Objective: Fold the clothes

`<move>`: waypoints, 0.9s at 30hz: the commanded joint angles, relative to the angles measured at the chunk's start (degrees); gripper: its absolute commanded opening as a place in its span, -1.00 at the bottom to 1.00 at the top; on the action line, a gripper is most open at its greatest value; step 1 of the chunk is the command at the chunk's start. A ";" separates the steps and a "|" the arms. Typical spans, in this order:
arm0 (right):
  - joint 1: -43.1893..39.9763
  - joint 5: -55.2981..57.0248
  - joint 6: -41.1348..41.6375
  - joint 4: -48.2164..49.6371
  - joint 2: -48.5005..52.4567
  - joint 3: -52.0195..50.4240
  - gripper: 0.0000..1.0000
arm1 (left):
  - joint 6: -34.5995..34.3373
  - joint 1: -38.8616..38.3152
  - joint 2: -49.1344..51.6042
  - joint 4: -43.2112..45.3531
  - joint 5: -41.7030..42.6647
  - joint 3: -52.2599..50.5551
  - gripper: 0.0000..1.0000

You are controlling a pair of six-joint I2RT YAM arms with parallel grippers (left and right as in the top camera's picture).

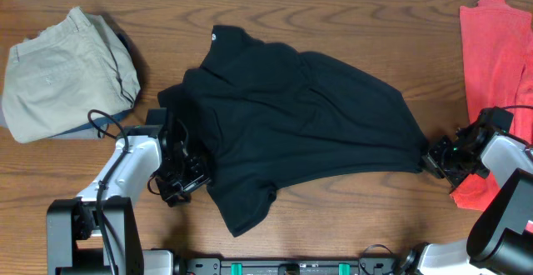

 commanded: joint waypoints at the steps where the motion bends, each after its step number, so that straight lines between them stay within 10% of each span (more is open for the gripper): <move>1: -0.72 3.02 -0.11 0.57 2.62 -0.72 -0.98 | 1.99 -0.13 -0.61 0.28 1.62 -0.28 0.35; 21: -3.43 3.02 -2.36 -4.85 2.62 4.90 -0.98 | 5.92 -9.64 -0.57 9.88 6.51 -3.21 0.32; 27: -3.43 2.97 -3.87 -5.44 2.62 4.92 -0.98 | 4.94 -12.22 -0.57 11.93 5.38 -3.80 -0.88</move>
